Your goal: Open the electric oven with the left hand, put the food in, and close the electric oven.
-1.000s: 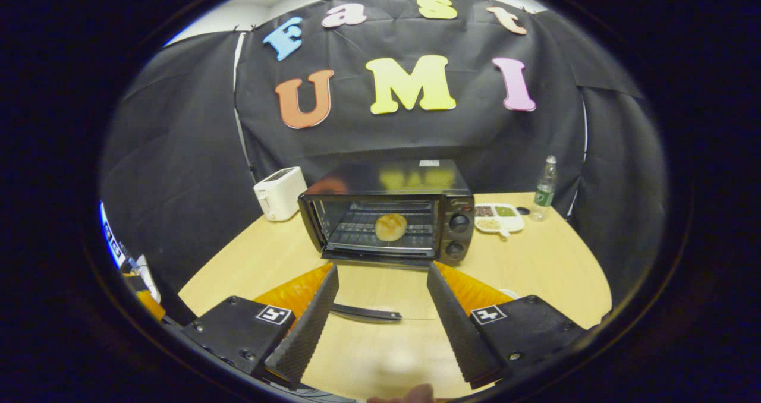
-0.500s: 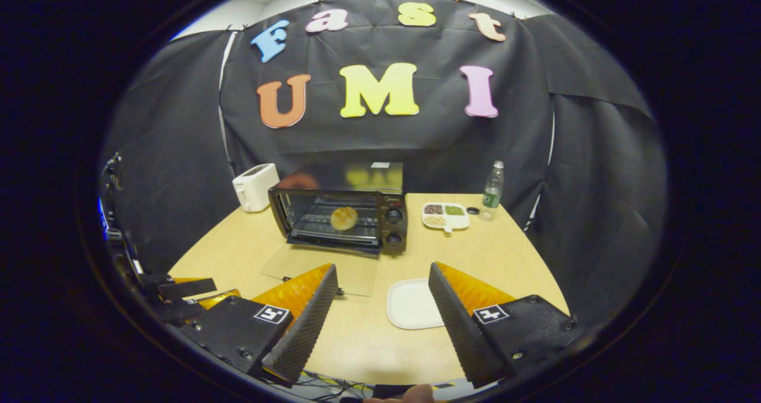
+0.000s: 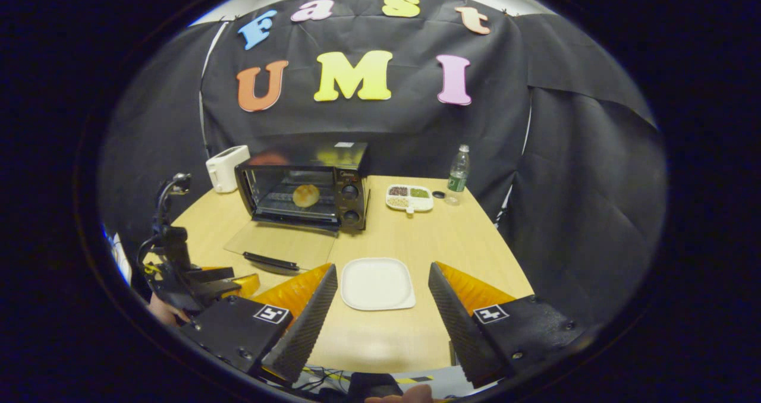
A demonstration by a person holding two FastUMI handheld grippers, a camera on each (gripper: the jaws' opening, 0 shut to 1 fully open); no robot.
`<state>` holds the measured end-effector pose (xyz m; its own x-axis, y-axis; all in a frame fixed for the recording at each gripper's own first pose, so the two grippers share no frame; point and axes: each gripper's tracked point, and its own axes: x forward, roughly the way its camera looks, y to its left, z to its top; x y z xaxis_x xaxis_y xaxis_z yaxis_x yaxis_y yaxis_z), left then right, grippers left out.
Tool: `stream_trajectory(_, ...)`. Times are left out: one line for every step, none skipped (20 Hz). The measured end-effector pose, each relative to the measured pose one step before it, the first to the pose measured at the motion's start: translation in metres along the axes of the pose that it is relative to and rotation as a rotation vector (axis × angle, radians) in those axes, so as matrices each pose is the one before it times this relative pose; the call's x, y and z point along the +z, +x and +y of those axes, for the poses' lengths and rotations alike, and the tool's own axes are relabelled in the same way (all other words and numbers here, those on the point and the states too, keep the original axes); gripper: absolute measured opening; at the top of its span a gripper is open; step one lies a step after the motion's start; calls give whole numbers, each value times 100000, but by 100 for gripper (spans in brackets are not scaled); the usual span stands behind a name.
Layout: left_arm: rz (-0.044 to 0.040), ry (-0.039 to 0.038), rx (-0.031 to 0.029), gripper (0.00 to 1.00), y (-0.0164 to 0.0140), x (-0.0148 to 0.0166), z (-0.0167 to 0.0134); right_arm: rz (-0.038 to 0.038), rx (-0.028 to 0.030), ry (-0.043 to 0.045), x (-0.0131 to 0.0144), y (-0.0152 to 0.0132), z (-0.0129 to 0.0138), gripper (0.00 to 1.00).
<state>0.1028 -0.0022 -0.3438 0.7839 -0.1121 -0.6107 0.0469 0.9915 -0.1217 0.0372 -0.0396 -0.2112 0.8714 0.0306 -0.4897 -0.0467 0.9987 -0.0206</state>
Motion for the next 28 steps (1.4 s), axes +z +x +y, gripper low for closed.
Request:
stream_trajectory(1458, -1477, 98, 94, 963, -286, 57, 768, -216, -41, -318, 54, -223, 97)
stream_trajectory(1661, -1373, 173, 94, 802, -435, 11, 849, -354, -276, -293, 297, -326, 97)
stream_trajectory(860, -511, 558, 94, 658, -209, 110, 1889, -426, -94, -555, 182, -340, 97)
stream_trajectory(329, 348, 646, 94, 485, 107, 32, 1567, -2, 811, -342, 222, -328, 98)
stream_trajectory(578, 720, 0, 94, 465, -112, -72, 871, -554, 1026, -131, 184, -338, 98)
stream_trajectory(1021, 749, 200, 94, 272, -242, -5, 557, -693, 925, 67, 172, -431, 97)
stream_trajectory(203, 1167, 278, 94, 291, -6, 55, 323, -447, 561, -43, 157, -347, 97)
stream_trajectory(-363, 1110, 202, 95, 61, 139, -87, -62, -155, 143, 170, 136, -168, 97)
stream_trajectory(122, 685, 171, 95, 224, -8, -33, -341, -126, -404, 198, 28, -95, 97)
stream_trajectory(34, 1058, 201, 95, 246, 80, -20, -174, 156, -525, 157, 7, 16, 97)
stream_trajectory(-175, 1197, 343, 96, 280, 235, -12, 194, 438, -318, -58, 65, 187, 97)
stream_trajectory(-156, 801, 805, 95, 131, 225, 199, 412, 894, 332, -84, 78, 297, 97)
stream_trajectory(-1907, 995, 175, 95, 72, 619, -62, 280, 728, 378, -31, -91, 245, 97)
stream_trajectory(638, 702, 432, 100, -36, -179, -150, -323, -182, -338, 139, -102, -13, 98)
stream_trajectory(-1059, 1191, 213, 93, -37, 267, 70, -937, -174, -705, 226, -137, -150, 98)
stream_trajectory(-900, 532, -106, 84, -132, 243, -30, -830, -99, -660, 266, -204, -47, 98)
stream_trajectory(-137, -78, -126, 93, -278, 251, -9, -579, -206, -91, 73, -97, -22, 97)
stream_trajectory(-621, -72, -205, 93, -346, 392, -112, -282, -247, 653, 78, -69, -116, 97)
stream_trajectory(-1075, 347, -152, 93, -447, 534, -71, -148, -99, 1016, -35, -19, -84, 98)
stream_trajectory(-1582, 172, -66, 93, -371, 744, 23, -178, -128, 1000, 105, -47, 17, 98)
stream_trajectory(-2165, 86, 30, 93, -574, 976, -84, -392, -238, 899, 63, -21, -63, 98)
stream_trajectory(-2701, -281, 106, 94, -505, 1290, -53, -666, -26, 554, 144, -61, 32, 98)
stream_trajectory(-2902, -559, 4, 94, -386, 1604, -6, -622, -83, 311, 168, -135, -9, 98)
stream_trajectory(-3260, -313, -142, 93, -281, 1606, -66, -424, 76, 125, 64, -107, -4, 98)
stream_trajectory(-3038, 42, -272, 93, -60, 1764, -86, -469, -29, 232, 125, -178, 4, 97)
stream_trajectory(-2716, 224, -801, 93, 109, 1694, -153, -451, -96, 298, 136, -169, -54, 97)
stream_trajectory(-2444, -33, -607, 94, 327, 1615, -174, -672, -190, 382, 177, -145, -89, 97)
stream_trajectory(-2488, -138, -1061, 95, 340, 1553, -157, -826, -372, 195, 232, -191, -201, 98)
